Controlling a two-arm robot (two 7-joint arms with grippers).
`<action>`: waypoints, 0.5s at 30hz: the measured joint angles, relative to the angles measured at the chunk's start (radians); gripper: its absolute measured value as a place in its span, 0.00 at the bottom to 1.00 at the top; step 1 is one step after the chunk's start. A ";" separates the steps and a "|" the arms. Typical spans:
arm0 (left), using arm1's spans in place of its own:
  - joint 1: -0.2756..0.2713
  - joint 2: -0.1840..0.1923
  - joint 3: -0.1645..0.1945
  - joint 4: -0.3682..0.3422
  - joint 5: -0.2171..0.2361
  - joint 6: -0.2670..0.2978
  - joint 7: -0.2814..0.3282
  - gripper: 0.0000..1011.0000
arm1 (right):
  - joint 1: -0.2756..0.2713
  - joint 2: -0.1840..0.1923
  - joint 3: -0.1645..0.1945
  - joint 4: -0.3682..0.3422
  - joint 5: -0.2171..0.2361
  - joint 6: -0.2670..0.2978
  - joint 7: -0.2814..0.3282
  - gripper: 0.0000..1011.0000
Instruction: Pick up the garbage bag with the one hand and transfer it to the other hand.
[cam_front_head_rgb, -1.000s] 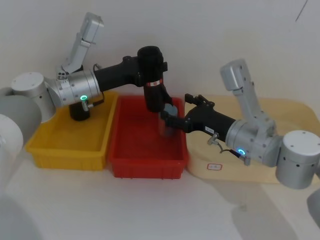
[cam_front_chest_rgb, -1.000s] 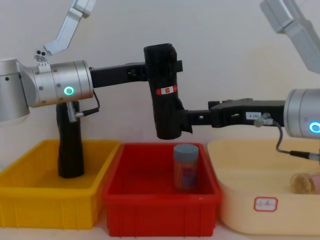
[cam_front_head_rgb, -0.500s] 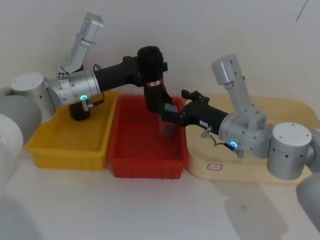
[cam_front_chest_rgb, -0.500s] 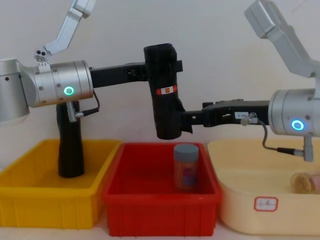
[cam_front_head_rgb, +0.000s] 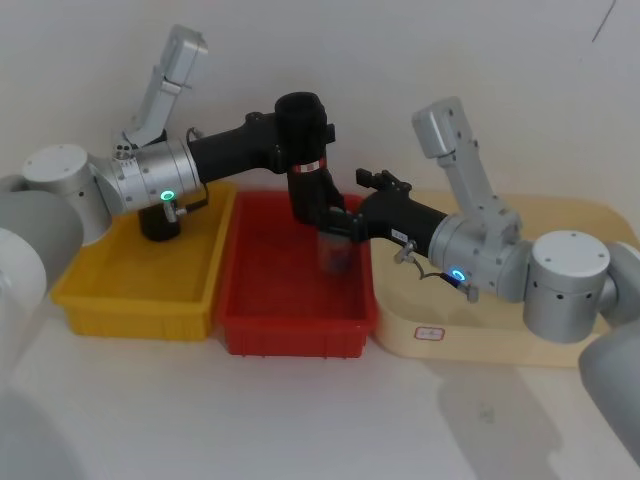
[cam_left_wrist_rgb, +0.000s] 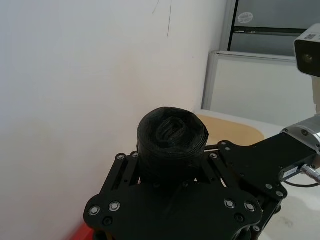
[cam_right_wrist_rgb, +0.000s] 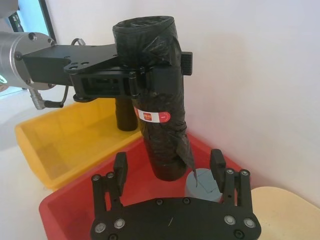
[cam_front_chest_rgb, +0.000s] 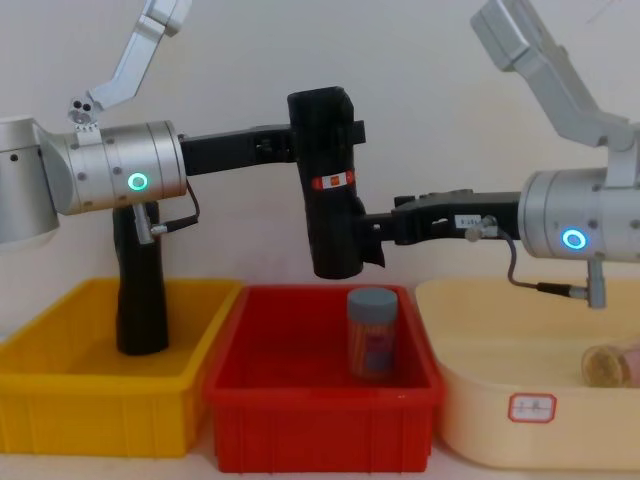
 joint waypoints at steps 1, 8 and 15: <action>0.000 0.000 0.000 0.000 0.000 0.000 0.000 0.40 | 0.005 -0.005 -0.001 0.010 -0.002 -0.004 0.003 0.99; 0.000 0.000 0.000 0.000 0.000 0.000 0.000 0.40 | 0.027 -0.027 -0.004 0.059 -0.011 -0.020 0.012 0.99; 0.000 0.000 0.000 0.000 0.000 0.000 0.000 0.40 | 0.041 -0.045 -0.003 0.095 -0.017 -0.037 0.018 0.99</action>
